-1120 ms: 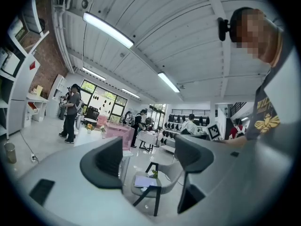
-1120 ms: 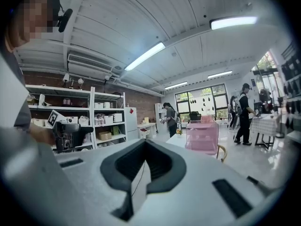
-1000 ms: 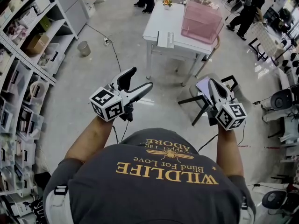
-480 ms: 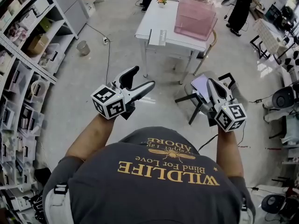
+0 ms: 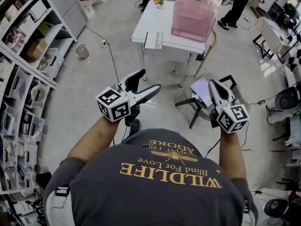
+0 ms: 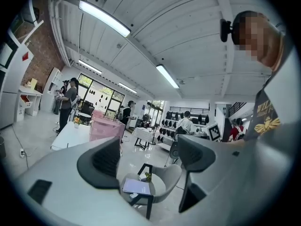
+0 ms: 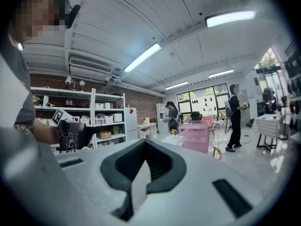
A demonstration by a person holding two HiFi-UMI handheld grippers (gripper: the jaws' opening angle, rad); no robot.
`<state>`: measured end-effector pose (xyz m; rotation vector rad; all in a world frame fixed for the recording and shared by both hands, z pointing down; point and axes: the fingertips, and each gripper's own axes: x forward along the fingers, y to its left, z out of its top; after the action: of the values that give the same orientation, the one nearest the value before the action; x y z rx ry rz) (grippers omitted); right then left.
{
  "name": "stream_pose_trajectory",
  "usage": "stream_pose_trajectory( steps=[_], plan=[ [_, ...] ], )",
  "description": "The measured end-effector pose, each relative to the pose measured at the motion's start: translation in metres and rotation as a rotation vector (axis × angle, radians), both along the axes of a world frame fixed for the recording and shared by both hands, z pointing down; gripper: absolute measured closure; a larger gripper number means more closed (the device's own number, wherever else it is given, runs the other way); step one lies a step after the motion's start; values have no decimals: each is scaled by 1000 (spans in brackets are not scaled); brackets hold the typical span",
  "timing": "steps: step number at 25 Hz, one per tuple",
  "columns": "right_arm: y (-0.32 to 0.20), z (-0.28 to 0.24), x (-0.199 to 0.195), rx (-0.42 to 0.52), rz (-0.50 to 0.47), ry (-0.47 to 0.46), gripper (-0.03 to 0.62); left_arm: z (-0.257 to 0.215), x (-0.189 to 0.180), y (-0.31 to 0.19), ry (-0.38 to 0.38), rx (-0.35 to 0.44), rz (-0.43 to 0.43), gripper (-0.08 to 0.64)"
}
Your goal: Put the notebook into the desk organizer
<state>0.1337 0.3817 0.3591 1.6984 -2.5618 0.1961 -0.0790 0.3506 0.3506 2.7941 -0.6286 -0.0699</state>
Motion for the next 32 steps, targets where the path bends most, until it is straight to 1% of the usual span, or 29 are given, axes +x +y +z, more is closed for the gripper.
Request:
stream_pose_trajectory(
  steps=[5,9,15,20,25,32],
  plan=[
    [-53,8,-13,-5,22,6,592,5,-12,-60,23,8,34,176],
    [-120,5,-39,15,52,5,592,4,-35,-135,27,32,63,176],
    [-219,-4,-77,20,95,-3,592,-6,-65,-246,18,50,135,176],
    [-290,-4,-93,6,127,4,592,-7,-80,-323,37,26,167,176],
    [-342,-5,-89,-7,145,14,592,0,-87,-378,43,12,170,176],
    [-407,8,-60,-38,121,6,592,22,-70,-437,28,-46,140,178]
  ],
)
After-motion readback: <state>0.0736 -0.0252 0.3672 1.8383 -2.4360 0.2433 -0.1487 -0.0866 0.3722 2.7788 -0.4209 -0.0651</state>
